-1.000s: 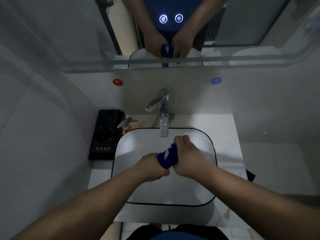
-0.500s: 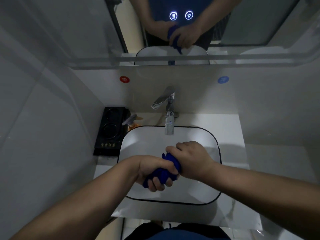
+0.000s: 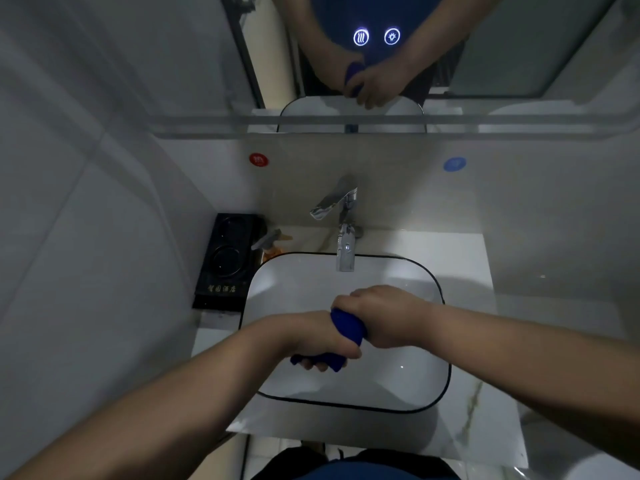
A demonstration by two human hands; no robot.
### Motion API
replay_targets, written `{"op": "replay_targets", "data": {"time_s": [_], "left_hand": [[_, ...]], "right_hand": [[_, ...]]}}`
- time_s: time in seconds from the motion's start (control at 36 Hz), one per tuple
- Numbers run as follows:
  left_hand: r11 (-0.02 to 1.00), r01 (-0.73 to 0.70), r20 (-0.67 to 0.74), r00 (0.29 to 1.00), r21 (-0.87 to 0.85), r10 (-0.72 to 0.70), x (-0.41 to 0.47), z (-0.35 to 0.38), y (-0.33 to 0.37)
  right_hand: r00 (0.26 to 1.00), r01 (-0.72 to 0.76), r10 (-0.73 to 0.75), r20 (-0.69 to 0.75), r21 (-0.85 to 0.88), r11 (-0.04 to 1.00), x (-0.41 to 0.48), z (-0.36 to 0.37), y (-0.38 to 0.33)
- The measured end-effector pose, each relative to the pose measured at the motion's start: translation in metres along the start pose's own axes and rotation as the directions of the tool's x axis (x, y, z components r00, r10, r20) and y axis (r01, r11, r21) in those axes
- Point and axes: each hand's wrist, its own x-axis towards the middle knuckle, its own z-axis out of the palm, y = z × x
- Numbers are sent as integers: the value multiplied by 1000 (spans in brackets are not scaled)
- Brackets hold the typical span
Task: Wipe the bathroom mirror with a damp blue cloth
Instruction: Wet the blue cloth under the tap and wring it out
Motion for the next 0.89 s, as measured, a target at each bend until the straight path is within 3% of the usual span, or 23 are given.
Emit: {"op": "replay_targets", "data": {"time_s": [0.17, 0.25, 0.42, 0.47, 0.64, 0.89], "left_hand": [[988, -72, -291, 950, 137, 109, 21, 11, 4], [972, -3, -420, 901, 236, 105, 34, 19, 2], [984, 51, -610, 790, 168, 63, 52, 37, -9], [982, 42, -626, 775, 182, 83, 57, 40, -12], [955, 77, -547, 832, 285, 96, 63, 34, -15], [927, 110, -625, 766, 358, 151, 61, 51, -29]], "right_hand": [[994, -99, 86, -66, -224, 970, 7, 12, 1], [987, -162, 161, -27, -259, 952, 11, 18, -2], [960, -229, 262, 96, -267, 936, 25, 22, -2], [950, -235, 281, 140, -274, 933, 29, 21, -2], [897, -316, 361, 257, -198, 928, 31, 32, -3], [880, -396, 401, 253, -71, 915, 27, 50, -10]]}}
